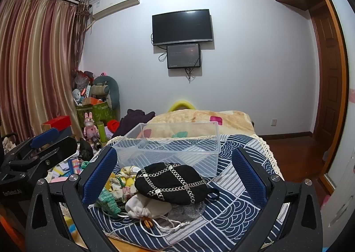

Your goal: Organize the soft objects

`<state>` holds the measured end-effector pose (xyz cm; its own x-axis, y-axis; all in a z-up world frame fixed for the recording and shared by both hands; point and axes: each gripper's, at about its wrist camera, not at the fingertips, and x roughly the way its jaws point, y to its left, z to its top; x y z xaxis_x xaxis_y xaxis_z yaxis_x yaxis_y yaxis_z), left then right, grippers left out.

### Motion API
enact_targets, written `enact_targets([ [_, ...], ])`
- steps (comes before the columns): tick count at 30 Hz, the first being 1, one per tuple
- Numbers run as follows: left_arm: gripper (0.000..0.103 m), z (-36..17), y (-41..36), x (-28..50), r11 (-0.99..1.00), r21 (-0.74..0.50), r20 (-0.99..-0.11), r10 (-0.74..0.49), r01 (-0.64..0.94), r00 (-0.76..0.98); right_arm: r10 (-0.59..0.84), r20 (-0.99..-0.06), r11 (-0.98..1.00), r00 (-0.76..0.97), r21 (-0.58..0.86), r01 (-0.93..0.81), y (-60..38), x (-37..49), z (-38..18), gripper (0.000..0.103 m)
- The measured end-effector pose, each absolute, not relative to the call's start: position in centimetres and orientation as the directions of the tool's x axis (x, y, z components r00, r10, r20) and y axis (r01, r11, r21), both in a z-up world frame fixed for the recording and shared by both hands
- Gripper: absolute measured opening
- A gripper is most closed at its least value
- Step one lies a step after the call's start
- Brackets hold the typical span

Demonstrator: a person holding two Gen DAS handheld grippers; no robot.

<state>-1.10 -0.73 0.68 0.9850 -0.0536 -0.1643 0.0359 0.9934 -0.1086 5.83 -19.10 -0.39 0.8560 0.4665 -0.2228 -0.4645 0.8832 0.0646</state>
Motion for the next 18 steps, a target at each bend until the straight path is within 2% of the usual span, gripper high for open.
enact_targets([
  [8,0.103,0.2,-0.4,-0.4,0.988,-0.139,-0.209,-0.1,0.071,0.973,0.465,-0.232,0.884,0.855,0.06,-0.464,-18.9,5.9,-0.7,0.103],
  [13,0.103,-0.7,-0.2,-0.3,0.994,-0.109,-0.227,-0.055,0.031,0.972,0.463,-0.241,0.883,0.853,0.044,-0.467,-18.6,6.0,-1.1,0.103],
  [15,0.097,-1.2,0.0,-0.1,0.993,-0.113,-0.246,-0.053,0.026,0.968,0.466,-0.259,0.881,0.846,0.043,-0.472,-18.4,6.3,-1.6,0.101],
  [17,0.081,-2.1,0.5,0.4,0.992,-0.124,-0.291,-0.06,0.025,0.955,0.474,-0.273,0.876,0.837,0.047,-0.481,-18.3,6.6,-1.9,0.092],
  [18,0.08,-2.5,0.6,0.6,0.992,-0.124,-0.312,-0.052,0.014,0.949,0.479,-0.285,0.873,0.83,0.051,-0.486,-18.2,6.8,-2.2,0.089],
])
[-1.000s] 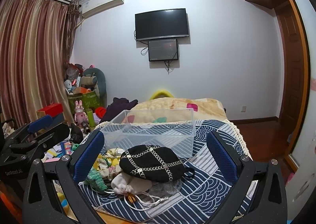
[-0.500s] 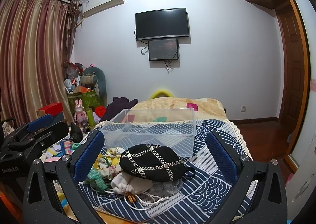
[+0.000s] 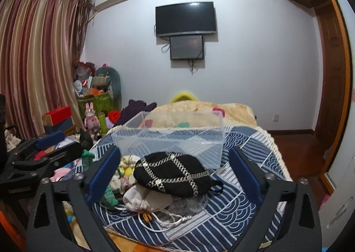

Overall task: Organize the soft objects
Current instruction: 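Grasp the green knit sock with left tool while right tool grasps the black chain-strap hat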

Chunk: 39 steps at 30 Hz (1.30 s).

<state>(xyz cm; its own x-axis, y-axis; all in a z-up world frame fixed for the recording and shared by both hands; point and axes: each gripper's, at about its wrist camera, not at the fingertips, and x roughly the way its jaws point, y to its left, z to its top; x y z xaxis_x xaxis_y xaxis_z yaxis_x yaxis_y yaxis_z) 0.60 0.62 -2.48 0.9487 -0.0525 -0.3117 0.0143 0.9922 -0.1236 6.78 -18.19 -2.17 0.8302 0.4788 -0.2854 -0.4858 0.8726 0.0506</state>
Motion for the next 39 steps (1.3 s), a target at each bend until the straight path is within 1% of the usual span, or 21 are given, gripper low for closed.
enact_targets([
  [2,0.077,-3.6,1.0,1.2,0.992,-0.127,-0.358,-0.032,-0.015,0.933,0.481,-0.308,0.871,0.821,0.058,-0.488,-18.1,7.2,-2.6,0.085],
  [4,0.076,-4.4,1.2,1.4,0.991,-0.134,-0.383,-0.034,-0.018,0.923,0.483,-0.328,0.869,0.812,0.067,-0.49,-18.0,7.6,-3.0,0.082],
  [7,0.076,-5.7,1.3,1.8,0.992,-0.124,-0.414,-0.015,-0.04,0.91,0.479,-0.356,0.869,0.802,0.065,-0.49,-17.8,8.0,-3.7,0.081],
  [10,0.076,-6.6,1.6,2.3,0.99,-0.136,-0.44,-0.025,-0.039,0.898,0.488,-0.384,0.862,0.784,0.068,-0.503,-17.4,8.4,-4.3,0.081],
  [12,0.069,-7.2,1.9,2.8,0.988,-0.148,-0.466,-0.035,-0.039,0.884,0.503,-0.413,0.851,0.76,0.08,-0.52,-16.9,8.9,-5.0,0.081],
  [14,0.054,-7.9,2.1,3.6,0.986,-0.166,-0.498,-0.063,-0.024,0.865,0.5,-0.43,0.85,0.752,0.078,-0.521,-16.4,9.1,-5.4,0.081],
  [15,0.052,-8.1,2.1,3.8,0.985,-0.172,-0.508,-0.07,-0.022,0.859,0.494,-0.441,0.852,0.75,0.073,-0.518,-16.1,9.4,-5.7,0.081],
  [16,0.049,-8.3,2.2,4.0,0.984,-0.178,-0.511,-0.074,-0.021,0.857,0.487,-0.449,0.855,0.75,0.067,-0.515,-15.9,9.6,-5.9,0.077],
  [17,0.046,-8.4,2.2,4.0,0.983,-0.182,-0.508,-0.077,-0.02,0.858,0.482,-0.457,0.856,0.747,0.064,-0.513,-15.7,9.7,-6.0,0.069],
  [19,0.041,-8.4,2.3,3.9,0.981,-0.192,-0.498,-0.092,-0.006,0.862,0.492,-0.481,0.849,0.726,0.079,-0.523,-15.4,10.2,-6.4,0.059],
  [20,0.036,-8.5,2.4,4.0,0.981,-0.196,-0.498,-0.098,-0.001,0.861,0.499,-0.491,0.844,0.714,0.09,-0.529,-15.3,10.4,-6.6,0.055],
  [21,0.033,-8.4,2.4,4.0,0.98,-0.199,-0.499,-0.102,0.001,0.861,0.503,-0.497,0.841,0.707,0.094,-0.532,-15.2,10.4,-6.8,0.053],
  [22,0.03,-8.4,2.5,4.0,0.979,-0.204,-0.5,-0.107,0.003,0.859,0.504,-0.498,0.84,0.705,0.092,-0.535,-15.2,10.4,-7.0,0.047],
  [23,0.027,-8.5,2.6,4.1,0.977,-0.213,-0.502,-0.114,0.005,0.857,0.507,-0.5,0.837,0.702,0.09,-0.54,-15.2,10.3,-7.0,0.036],
  [24,0.025,-8.5,2.7,4.2,0.975,-0.224,-0.503,-0.122,0.007,0.856,0.514,-0.503,0.831,0.695,0.09,-0.549,-15.1,10.1,-7.0,0.031],
  [25,0.021,-8.4,2.9,4.2,0.97,-0.241,-0.503,-0.133,0.009,0.854,0.516,-0.506,0.829,0.691,0.091,-0.552,-15.0,10.2,-7.0,0.028],
  [27,0.019,-8.3,3.2,4.1,0.966,-0.259,-0.498,-0.142,0.01,0.855,0.516,-0.505,0.828,0.692,0.089,-0.554,-14.9,10.1,-7.0,0.021],
  [28,0.018,-8.1,3.3,4.0,0.965,-0.264,-0.493,-0.143,0.009,0.858,0.521,-0.504,0.825,0.689,0.09,-0.558,-14.8,10.2,-7.0,0.014],
  [30,0.018,-7.7,3.5,3.8,0.961,-0.275,-0.479,-0.146,0.01,0.866,0.523,-0.497,0.826,0.692,0.097,-0.555,-15.0,10.1,-6.8,0.013],
  [32,0.018,-7.0,3.8,3.5,0.959,-0.283,-0.456,-0.149,0.016,0.878,0.521,-0.486,0.83,0.702,0.095,-0.55,-15.2,10.1,-6.6,0.01],
  [39,0.018,-4.7,4.3,3.8,0.963,-0.27,-0.386,-0.131,0.023,0.913,0.505,-0.419,0.848,0.755,0.078,-0.524,-16.2,9.7,-4.4,0.009],
])
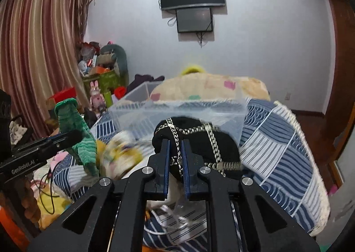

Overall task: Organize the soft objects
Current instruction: 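Grasp the green knit sock with left tool while right tool grasps the black chain-strap hat, then carry the sock with left tool while right tool carries the hat over the clear box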

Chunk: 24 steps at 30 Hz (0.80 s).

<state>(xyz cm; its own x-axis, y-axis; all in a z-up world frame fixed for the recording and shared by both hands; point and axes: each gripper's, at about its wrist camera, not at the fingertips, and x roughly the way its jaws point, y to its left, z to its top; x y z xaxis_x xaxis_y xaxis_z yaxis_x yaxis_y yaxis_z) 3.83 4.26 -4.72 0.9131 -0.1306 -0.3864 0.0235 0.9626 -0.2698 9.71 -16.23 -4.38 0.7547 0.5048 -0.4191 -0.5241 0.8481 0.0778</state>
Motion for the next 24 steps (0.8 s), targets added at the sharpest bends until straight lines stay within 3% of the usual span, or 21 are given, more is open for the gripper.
enact_targets([
  [10,0.018,-1.6,5.6,6.9,0.967,-0.253,-0.324,-0.119,0.035,0.938,0.468,-0.35,0.871,0.811,0.029,-0.49,-16.8,11.2,-1.4,0.006],
  [14,0.018,-0.9,5.6,8.5,0.977,-0.212,-0.336,-0.103,0.031,0.936,0.464,-0.407,0.868,0.787,0.03,-0.496,-16.6,12.2,-2.0,0.009],
  [15,0.018,-0.9,5.5,8.7,0.978,-0.206,-0.34,-0.101,0.031,0.935,0.469,-0.425,0.864,0.774,0.039,-0.502,-16.7,12.2,-2.4,0.013],
  [16,0.018,-1.0,5.5,8.8,0.979,-0.203,-0.344,-0.102,0.032,0.933,0.473,-0.436,0.862,0.766,0.048,-0.505,-16.8,12.1,-2.7,0.034],
  [17,0.018,-1.1,5.5,8.8,0.979,-0.202,-0.347,-0.101,0.031,0.932,0.472,-0.449,0.862,0.759,0.052,-0.505,-16.9,11.9,-3.2,0.068],
  [19,0.018,-1.3,5.4,8.6,0.978,-0.206,-0.349,-0.105,0.033,0.931,0.464,-0.447,0.867,0.765,0.05,-0.497,-17.3,11.3,-3.7,0.096],
  [24,0.018,-1.7,5.1,8.3,0.975,-0.218,-0.354,-0.117,0.039,0.928,0.419,-0.498,0.861,0.759,-0.048,-0.506,-16.3,10.3,-5.7,0.097],
])
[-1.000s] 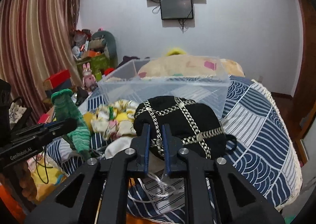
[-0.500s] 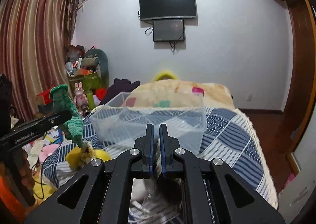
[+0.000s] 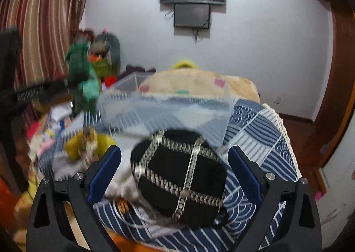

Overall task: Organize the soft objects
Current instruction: 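Carry the sock with left tool while right tool carries the hat over the clear box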

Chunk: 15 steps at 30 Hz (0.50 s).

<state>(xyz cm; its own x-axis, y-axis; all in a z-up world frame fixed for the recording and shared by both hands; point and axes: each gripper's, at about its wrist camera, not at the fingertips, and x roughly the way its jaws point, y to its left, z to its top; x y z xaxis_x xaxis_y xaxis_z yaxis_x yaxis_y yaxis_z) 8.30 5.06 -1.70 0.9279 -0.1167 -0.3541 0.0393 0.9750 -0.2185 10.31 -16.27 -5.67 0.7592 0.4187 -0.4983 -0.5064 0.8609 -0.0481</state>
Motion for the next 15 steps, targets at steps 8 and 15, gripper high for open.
enact_targets([
  [8,0.018,-1.6,4.6,8.1,0.979,-0.198,-0.355,-0.109,0.04,0.929,0.439,-0.571,0.863,0.694,0.055,-0.501,-17.5,12.5,-7.7,0.062],
  [15,0.018,-1.4,4.5,8.5,0.982,-0.187,-0.355,-0.1,0.034,0.93,0.486,-0.547,0.856,0.681,0.14,-0.498,-19.3,13.2,-6.8,0.015],
])
